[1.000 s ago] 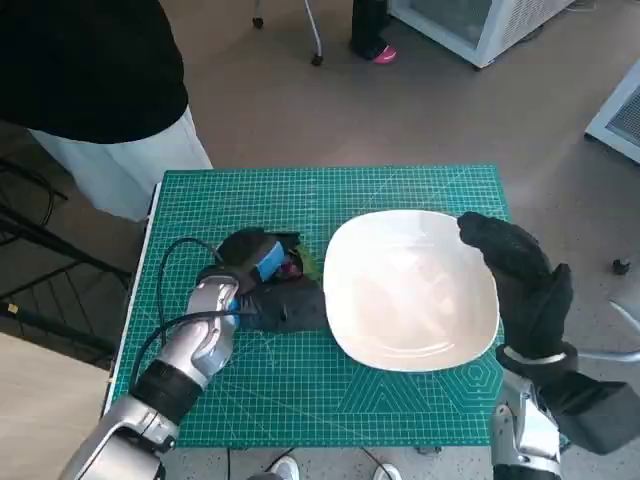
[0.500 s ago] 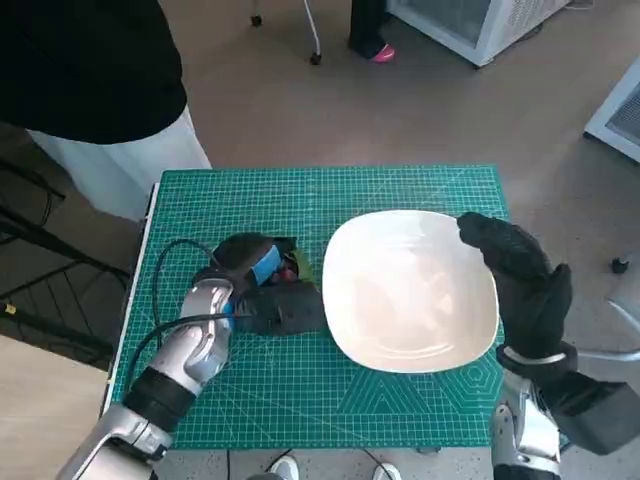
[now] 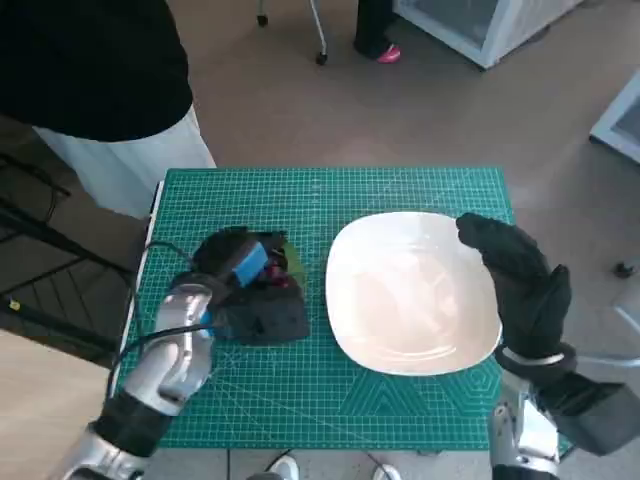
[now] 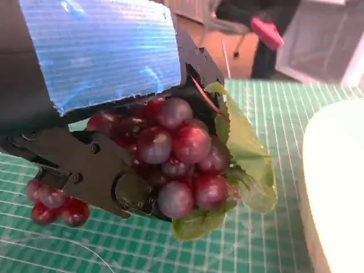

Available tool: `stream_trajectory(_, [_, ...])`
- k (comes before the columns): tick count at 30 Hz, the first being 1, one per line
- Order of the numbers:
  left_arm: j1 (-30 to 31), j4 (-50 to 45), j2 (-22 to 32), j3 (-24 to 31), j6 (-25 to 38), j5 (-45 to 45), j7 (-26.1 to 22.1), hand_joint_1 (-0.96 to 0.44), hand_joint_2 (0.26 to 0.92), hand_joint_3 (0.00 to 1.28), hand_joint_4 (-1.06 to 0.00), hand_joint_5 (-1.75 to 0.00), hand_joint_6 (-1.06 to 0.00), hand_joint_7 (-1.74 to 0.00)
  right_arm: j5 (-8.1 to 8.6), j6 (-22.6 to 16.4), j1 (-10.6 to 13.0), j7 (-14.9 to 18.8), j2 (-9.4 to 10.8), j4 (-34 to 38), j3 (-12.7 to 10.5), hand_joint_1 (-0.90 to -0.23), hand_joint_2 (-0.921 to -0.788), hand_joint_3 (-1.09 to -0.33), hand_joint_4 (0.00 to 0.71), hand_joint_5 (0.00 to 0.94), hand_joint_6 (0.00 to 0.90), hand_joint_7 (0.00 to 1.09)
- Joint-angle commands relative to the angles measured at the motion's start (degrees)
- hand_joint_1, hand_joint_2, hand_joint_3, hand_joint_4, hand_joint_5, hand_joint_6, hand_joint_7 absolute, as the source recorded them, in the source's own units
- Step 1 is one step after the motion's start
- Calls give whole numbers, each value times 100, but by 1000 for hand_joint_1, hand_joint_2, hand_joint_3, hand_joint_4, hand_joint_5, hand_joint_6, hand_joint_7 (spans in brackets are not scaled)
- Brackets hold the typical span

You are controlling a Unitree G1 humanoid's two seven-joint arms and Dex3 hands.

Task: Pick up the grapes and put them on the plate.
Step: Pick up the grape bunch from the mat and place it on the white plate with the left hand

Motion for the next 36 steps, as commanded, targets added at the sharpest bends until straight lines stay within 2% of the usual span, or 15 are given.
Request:
stream_trajectory(1, [143, -677, 76, 227, 146, 120, -97, 2, 921, 115, -624, -1249, -582, -1181, 32, 98, 75, 15, 3, 57, 1, -422, -921, -560, 592, 0, 556, 1])
stream_trajectory(10, [527, -1410, 4, 580, -4, 105, 128, 2, 921, 102, -674, -1199, -564, -1195, 53, 91, 57, 40, 1, 103, -13, -416, -921, -561, 591, 0, 556, 1])
stream_trajectory(27, [636, -1543, -107, 748, -366, 14, 176, 2, 920, 71, -735, -1211, -593, -1087, 66, 105, 70, 52, 8, 80, -13, -415, -921, -560, 592, 0, 556, 1])
stream_trajectory(36, [257, -1456, -385, 355, -305, 220, -96, 1, 921, 84, -684, -1163, -591, -1194, 114, 130, 55, 91, -28, 94, -50, -414, -921, -560, 592, 1, 556, 1])
